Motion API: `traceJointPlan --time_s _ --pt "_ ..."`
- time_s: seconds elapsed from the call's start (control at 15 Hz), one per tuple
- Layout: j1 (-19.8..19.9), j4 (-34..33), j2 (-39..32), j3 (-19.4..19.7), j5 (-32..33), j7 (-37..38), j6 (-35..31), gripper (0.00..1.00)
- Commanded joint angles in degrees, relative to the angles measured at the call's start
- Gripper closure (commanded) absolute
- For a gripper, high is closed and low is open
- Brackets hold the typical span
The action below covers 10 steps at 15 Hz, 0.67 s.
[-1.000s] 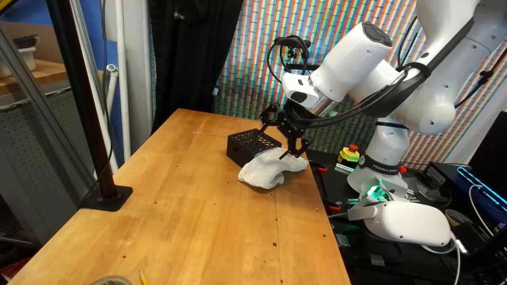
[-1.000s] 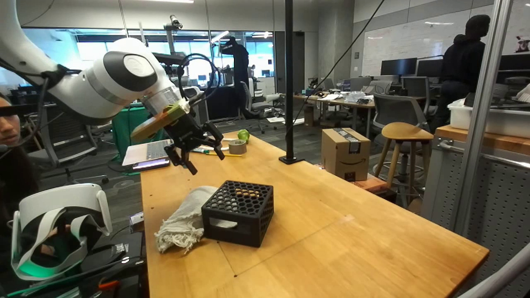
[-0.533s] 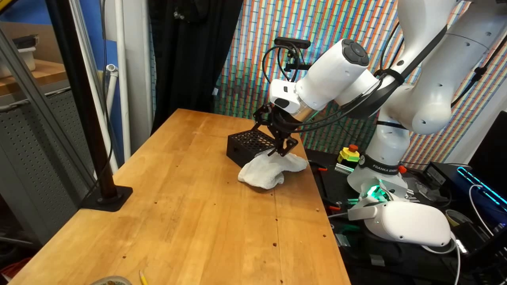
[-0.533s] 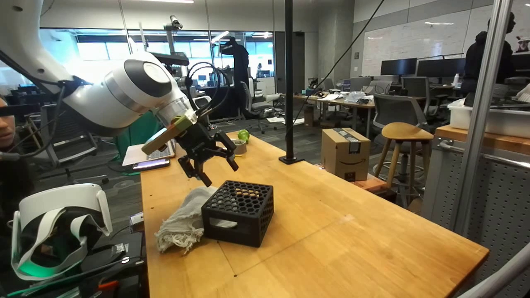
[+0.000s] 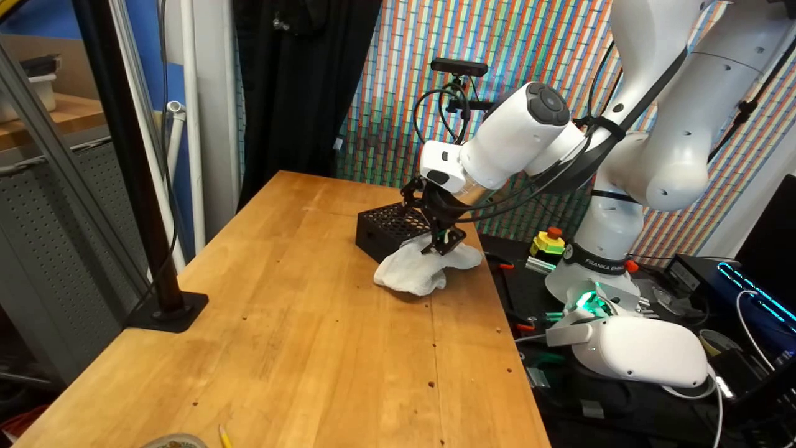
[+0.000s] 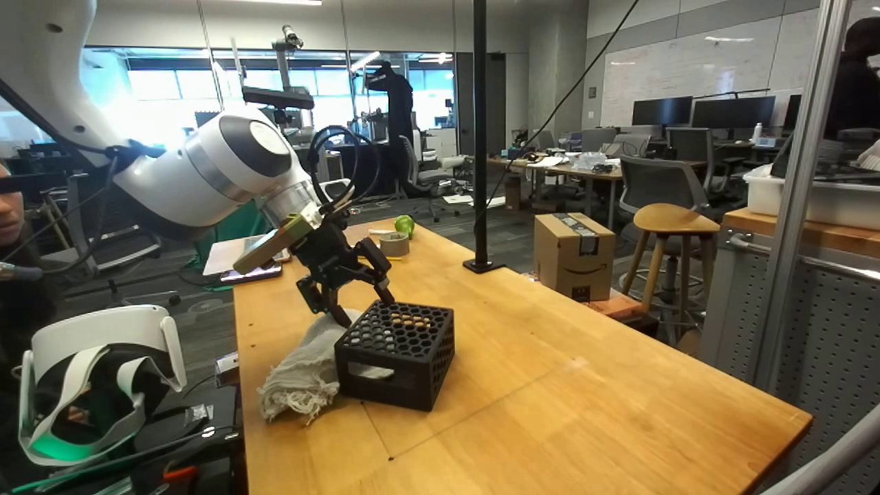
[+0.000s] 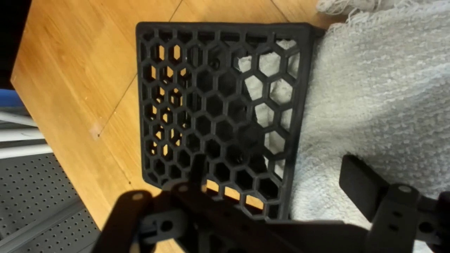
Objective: Pick up the white towel from from the table and put it in the small black basket.
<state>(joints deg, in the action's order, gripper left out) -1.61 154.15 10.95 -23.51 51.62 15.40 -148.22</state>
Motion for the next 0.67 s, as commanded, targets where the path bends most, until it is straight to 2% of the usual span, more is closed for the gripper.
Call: traceJointPlan --time_s 0.0,0.33,0.47,0.6 --pt "1.64 -1.07 -1.82 -0.74 5.88 5.92 1.33 0.29" --pt "1.74 -1.02 -2.46 -0.53 10.48 11.03 1.85 0.68" --pt "1.52 -1.18 -1.93 -0.47 11.16 12.4 2.28 0.79" --pt "1.33 -1.26 -1.11 -0.35 11.62 13.12 2.74 0.86"
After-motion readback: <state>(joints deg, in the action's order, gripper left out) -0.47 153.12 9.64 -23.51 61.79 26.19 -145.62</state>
